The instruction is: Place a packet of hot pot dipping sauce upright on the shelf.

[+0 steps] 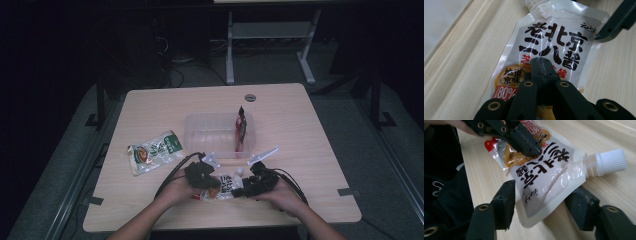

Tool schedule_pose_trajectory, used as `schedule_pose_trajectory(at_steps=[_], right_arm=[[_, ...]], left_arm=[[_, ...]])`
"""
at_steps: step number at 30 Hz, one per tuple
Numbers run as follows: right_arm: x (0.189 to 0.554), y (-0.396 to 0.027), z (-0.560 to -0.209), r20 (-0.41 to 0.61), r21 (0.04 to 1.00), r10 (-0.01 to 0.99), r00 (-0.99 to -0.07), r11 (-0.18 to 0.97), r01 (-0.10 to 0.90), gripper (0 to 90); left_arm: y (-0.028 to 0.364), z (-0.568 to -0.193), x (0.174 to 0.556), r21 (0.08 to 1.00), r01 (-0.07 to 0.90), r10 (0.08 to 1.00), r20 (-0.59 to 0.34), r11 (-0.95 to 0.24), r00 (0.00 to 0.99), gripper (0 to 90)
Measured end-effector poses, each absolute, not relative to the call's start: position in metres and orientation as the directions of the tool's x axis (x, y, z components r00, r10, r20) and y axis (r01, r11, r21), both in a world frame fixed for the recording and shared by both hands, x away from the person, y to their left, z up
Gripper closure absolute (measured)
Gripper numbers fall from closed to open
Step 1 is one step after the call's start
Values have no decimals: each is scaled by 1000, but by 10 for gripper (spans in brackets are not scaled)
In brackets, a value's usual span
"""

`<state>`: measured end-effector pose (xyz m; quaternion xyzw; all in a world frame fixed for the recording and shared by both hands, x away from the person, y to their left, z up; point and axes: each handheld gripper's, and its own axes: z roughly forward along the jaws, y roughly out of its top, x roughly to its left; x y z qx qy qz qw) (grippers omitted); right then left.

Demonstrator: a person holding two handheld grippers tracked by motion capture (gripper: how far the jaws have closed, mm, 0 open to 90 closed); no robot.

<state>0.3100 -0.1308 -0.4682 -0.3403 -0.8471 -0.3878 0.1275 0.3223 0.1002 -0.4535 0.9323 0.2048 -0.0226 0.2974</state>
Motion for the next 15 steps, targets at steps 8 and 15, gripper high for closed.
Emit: schedule_pose_trajectory(at_steps=[8, 15], right_arm=[[320, -121, -471, 523, 549, 458, -719, 465, 695, 552], [320, -119, -470, 508, 567, 439, -741, 478, 671, 677]], left_arm=[[101, -454, 323, 546, 396, 365, -170, -739, 915, 900], [101, -454, 322, 551, 390, 361, -166, -738, 918, 900]])
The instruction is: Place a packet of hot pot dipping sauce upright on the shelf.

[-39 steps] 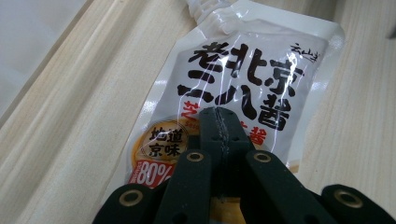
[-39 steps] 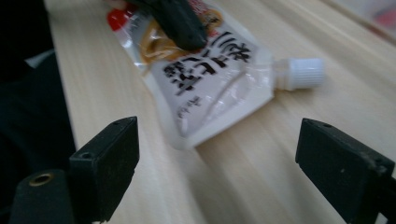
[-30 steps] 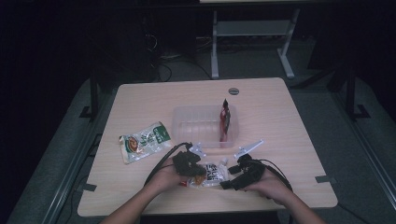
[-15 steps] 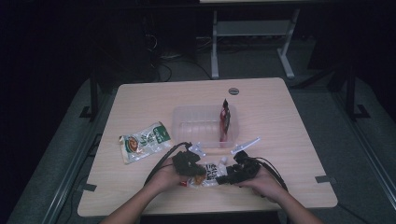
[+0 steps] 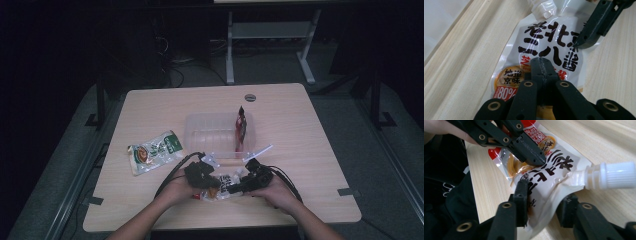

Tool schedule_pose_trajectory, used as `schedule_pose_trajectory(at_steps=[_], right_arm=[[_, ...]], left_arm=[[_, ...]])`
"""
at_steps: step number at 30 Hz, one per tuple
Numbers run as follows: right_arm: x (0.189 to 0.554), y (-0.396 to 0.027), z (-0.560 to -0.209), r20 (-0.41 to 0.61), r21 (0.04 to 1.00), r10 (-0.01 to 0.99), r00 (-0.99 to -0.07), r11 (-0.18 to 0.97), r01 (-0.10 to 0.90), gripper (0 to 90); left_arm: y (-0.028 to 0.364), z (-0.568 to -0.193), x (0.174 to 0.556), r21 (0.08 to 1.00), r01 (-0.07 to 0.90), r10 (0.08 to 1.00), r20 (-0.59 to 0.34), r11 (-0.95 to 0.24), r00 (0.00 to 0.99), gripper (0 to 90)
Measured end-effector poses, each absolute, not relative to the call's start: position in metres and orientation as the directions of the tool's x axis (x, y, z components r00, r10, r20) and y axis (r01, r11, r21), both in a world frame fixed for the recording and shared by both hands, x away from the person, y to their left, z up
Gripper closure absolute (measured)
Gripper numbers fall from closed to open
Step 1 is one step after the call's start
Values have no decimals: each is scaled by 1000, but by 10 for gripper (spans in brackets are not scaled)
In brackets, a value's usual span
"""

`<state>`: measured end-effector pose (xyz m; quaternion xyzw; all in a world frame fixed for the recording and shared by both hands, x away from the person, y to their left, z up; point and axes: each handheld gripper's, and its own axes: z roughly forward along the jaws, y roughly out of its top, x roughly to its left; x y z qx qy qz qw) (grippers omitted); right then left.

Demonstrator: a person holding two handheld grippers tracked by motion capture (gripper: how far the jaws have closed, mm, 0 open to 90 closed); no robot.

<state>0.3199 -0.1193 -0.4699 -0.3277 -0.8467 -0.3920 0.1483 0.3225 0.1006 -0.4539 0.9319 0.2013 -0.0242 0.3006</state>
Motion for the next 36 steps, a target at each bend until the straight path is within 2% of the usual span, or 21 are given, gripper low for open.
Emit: schedule_pose_trajectory(at_steps=[7, 8, 10, 14, 17, 25, 36], right_arm=[[318, -118, -467, 477, 594, 415, -775, 497, 632, 785], [317, -118, -465, 452, 603, 419, -788, 507, 616, 832], [317, -119, -465, 455, 606, 413, -789, 505, 614, 869], [318, -122, -464, 445, 618, 397, -803, 512, 596, 894], [317, -123, -461, 429, 631, 387, -816, 519, 577, 897], [316, -130, -451, 431, 656, 361, -827, 503, 562, 899], [316, -141, -434, 421, 706, 340, -841, 459, 539, 900]], left_arm=[[104, -454, 322, 562, 408, 365, -193, -720, 911, 900], [105, -453, 323, 572, 415, 364, -208, -707, 908, 900], [106, -452, 323, 575, 420, 361, -221, -702, 906, 899], [106, -450, 320, 580, 407, 348, -218, -706, 912, 881], [107, -448, 319, 580, 401, 342, -214, -709, 915, 852], [127, -434, 312, 581, 359, 326, -165, -731, 931, 895], [151, -429, 321, 571, 385, 372, -146, -725, 917, 896]])
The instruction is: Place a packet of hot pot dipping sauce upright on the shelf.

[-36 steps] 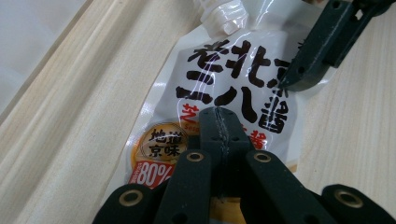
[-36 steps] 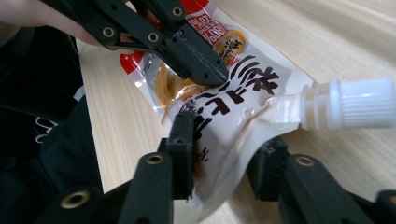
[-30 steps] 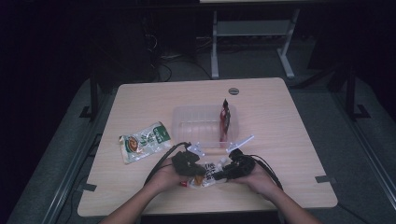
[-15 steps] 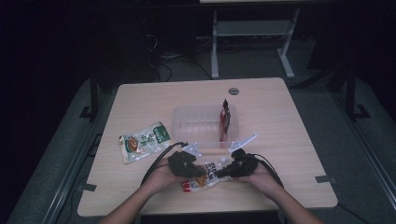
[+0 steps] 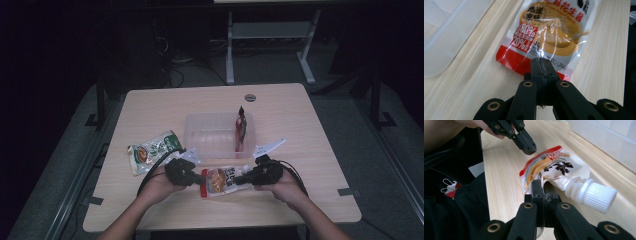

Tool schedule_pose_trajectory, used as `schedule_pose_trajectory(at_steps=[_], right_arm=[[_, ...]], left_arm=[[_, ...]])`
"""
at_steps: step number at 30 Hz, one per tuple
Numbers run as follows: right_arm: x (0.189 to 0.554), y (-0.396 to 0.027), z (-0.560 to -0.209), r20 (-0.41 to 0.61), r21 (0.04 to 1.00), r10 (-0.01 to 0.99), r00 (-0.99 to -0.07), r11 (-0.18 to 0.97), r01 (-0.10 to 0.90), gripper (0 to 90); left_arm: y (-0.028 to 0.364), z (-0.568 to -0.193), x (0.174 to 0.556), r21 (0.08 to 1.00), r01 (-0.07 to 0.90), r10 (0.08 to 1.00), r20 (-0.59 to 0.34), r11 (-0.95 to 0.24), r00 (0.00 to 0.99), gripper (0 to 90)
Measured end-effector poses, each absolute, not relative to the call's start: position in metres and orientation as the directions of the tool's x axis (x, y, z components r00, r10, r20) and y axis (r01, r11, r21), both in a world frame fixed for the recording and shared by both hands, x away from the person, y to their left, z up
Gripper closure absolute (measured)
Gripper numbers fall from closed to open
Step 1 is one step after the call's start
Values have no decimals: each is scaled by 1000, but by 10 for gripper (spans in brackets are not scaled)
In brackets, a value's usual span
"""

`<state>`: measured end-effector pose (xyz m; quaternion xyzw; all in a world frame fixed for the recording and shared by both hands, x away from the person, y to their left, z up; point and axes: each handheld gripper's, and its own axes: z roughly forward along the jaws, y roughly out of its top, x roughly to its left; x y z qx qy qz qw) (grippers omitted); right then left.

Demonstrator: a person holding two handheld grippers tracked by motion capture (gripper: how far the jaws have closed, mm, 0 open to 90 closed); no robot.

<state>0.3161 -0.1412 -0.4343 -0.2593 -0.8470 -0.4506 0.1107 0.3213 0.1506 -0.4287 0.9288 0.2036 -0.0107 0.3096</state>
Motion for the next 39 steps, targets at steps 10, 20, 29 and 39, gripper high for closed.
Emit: schedule_pose_trajectory(at_steps=[10, 20, 29, 39], right_arm=[[313, -145, -423, 427, 744, 291, -856, 424, 516, 900], [310, -141, -416, 423, 775, 237, -875, 405, 485, 900], [308, -141, -406, 422, 804, 199, -884, 368, 467, 900], [305, -139, -402, 418, 817, 171, -892, 358, 451, 900]], left_arm=[[145, -433, 320, 568, 385, 369, -149, -727, 917, 895], [129, -437, 319, 579, 375, 333, -182, -724, 925, 893], [113, -434, 314, 630, 351, 280, -213, -692, 936, 893], [99, -434, 310, 652, 334, 253, -219, -681, 943, 866]])
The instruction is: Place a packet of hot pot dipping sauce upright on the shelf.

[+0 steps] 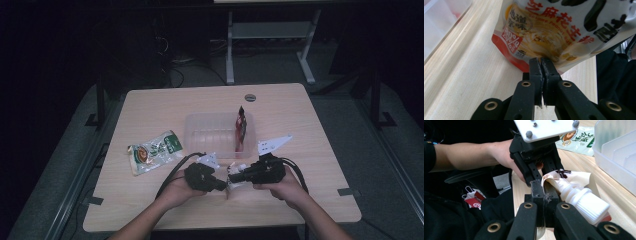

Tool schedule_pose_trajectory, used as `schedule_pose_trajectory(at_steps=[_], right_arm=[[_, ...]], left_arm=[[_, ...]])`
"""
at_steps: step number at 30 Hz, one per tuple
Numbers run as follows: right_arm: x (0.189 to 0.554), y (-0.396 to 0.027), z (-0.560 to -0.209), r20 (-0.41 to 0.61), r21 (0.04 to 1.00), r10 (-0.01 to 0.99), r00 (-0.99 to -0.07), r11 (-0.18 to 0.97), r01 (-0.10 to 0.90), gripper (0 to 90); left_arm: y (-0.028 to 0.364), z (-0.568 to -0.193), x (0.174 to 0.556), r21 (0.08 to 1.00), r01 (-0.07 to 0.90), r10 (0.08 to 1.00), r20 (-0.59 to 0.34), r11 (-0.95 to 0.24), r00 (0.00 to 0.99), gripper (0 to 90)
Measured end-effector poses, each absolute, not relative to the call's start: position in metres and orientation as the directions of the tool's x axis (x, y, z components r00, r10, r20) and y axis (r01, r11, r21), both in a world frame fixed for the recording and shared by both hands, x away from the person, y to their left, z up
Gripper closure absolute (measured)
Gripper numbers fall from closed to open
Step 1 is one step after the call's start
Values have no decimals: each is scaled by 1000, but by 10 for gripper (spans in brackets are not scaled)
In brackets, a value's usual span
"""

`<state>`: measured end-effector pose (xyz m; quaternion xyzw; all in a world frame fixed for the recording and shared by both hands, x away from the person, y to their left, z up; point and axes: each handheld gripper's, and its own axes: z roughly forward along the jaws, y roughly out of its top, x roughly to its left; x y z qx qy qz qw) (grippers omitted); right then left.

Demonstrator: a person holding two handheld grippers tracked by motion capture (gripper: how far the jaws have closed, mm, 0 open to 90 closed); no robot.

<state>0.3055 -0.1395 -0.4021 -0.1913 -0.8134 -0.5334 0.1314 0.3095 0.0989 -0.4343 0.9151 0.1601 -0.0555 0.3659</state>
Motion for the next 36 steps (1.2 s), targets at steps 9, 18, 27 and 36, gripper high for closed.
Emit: schedule_pose_trajectory(at_steps=[9, 18, 27, 36], right_arm=[[307, -145, -400, 412, 823, 189, -891, 342, 453, 900], [307, -149, -395, 399, 828, 193, -896, 344, 443, 900], [308, -151, -384, 369, 837, 192, -909, 357, 415, 900], [316, -150, -365, 332, 847, 189, -924, 372, 380, 899]], left_arm=[[111, -431, 313, 664, 357, 278, -227, -657, 933, 783], [127, -426, 308, 663, 382, 291, -251, -644, 923, 651], [153, -428, 295, 654, 386, 324, -220, -651, 920, 452], [175, -436, 293, 633, 413, 376, -201, -655, 904, 390]])
